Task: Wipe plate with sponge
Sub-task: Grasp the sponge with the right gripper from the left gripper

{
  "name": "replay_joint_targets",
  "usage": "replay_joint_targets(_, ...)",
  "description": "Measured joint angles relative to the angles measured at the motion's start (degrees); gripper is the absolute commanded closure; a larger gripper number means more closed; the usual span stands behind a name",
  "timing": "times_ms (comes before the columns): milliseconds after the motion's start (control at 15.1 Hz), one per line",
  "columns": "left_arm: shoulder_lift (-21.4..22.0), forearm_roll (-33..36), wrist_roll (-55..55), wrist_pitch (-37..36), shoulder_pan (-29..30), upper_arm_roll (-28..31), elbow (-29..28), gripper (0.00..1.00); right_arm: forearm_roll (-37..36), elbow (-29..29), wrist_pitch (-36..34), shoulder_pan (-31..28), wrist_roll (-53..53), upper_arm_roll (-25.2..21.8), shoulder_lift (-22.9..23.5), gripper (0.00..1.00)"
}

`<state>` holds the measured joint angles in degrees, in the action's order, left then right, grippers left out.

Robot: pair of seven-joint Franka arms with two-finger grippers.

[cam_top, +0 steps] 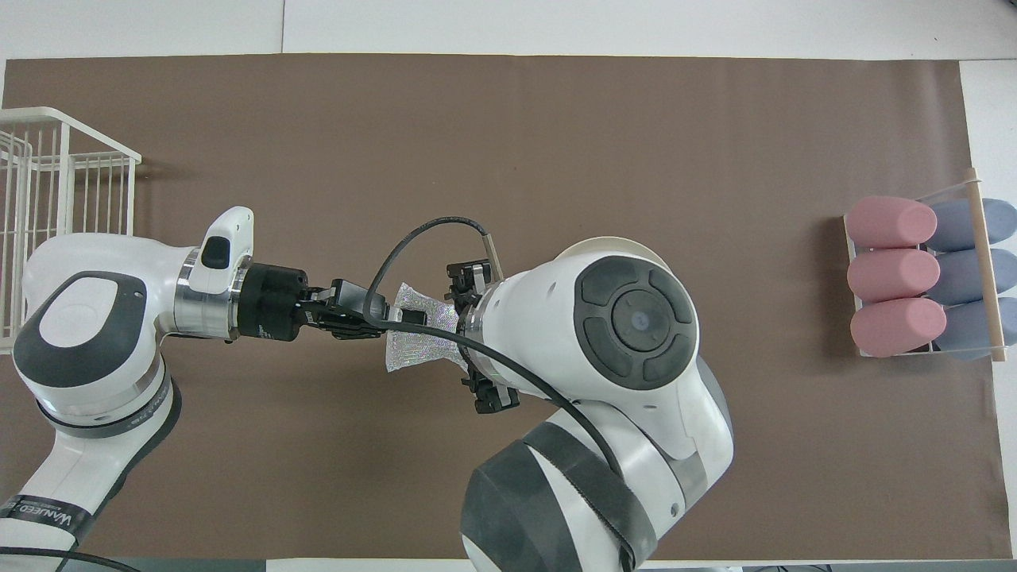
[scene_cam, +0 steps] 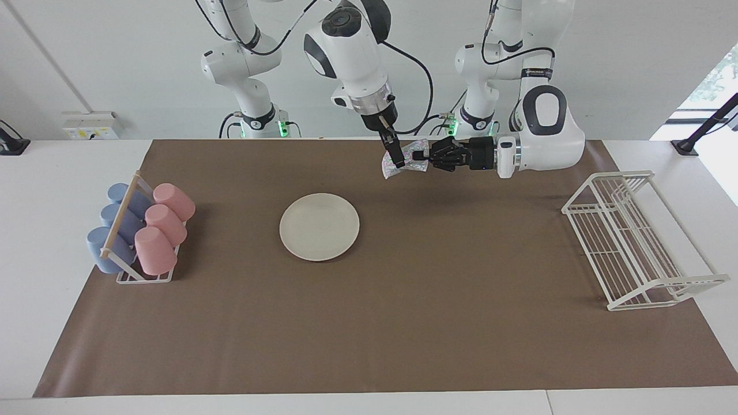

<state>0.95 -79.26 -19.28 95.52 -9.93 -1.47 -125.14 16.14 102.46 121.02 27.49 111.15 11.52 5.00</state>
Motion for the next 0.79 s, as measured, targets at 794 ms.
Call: replay_joint_targets(794,0.3,0.0,-0.1,-0.5,0.0,0.0,-0.4,1.00,0.8,3.6,1.7,0.0,0.6,0.1,-2.5,0.10)
